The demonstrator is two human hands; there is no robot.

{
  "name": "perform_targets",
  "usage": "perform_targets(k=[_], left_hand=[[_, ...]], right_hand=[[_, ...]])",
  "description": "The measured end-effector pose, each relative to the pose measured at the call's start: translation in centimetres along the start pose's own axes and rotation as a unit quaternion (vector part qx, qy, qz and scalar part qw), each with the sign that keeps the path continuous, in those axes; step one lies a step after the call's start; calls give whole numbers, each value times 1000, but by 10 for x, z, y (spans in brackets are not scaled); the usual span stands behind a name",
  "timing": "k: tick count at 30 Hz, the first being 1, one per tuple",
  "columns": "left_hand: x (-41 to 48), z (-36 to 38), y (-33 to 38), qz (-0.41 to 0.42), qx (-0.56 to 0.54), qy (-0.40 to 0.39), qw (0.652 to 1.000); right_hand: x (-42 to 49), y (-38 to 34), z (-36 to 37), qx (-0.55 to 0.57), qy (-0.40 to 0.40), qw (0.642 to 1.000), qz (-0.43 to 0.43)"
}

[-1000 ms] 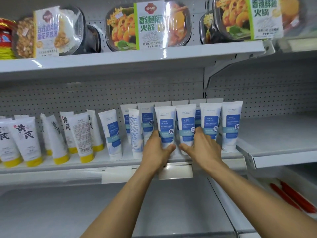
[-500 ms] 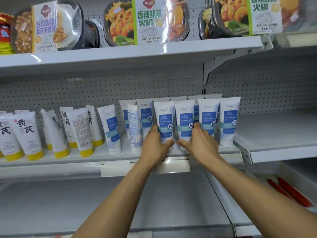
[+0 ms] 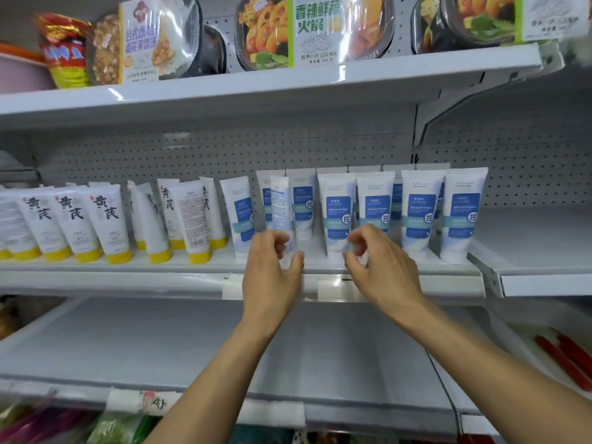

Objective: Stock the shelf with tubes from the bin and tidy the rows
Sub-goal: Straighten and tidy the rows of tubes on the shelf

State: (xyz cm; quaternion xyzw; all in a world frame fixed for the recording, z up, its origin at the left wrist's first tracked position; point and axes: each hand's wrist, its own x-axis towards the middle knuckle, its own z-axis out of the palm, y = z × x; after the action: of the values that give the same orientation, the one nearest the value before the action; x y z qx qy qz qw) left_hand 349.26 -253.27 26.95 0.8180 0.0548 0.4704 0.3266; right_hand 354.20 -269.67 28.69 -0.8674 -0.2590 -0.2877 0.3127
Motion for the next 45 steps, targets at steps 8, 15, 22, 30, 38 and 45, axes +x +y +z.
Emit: perform_targets(k=[8, 15, 22, 30, 38, 45], left_hand=[[44, -34, -65, -94, -12, 1, 996], [73, -38, -77, -70, 0, -139, 988], [80, -41, -89, -80, -87, -182, 976], [80, -40, -96, -37, -64, -176, 982], [82, -33, -84, -72, -84, -209, 972], [76, -28, -79, -47, -48, -178, 982]], right_hand=[[25, -62, 38, 19, -81, 996, -6], [62, -83, 66, 111, -116, 976, 148], [57, -88, 79, 47, -95, 986, 132], [53, -88, 73, 70, -111, 983, 132], [48, -84, 71, -37, -31, 990, 132], [43, -77, 69, -87, -25, 989, 118]])
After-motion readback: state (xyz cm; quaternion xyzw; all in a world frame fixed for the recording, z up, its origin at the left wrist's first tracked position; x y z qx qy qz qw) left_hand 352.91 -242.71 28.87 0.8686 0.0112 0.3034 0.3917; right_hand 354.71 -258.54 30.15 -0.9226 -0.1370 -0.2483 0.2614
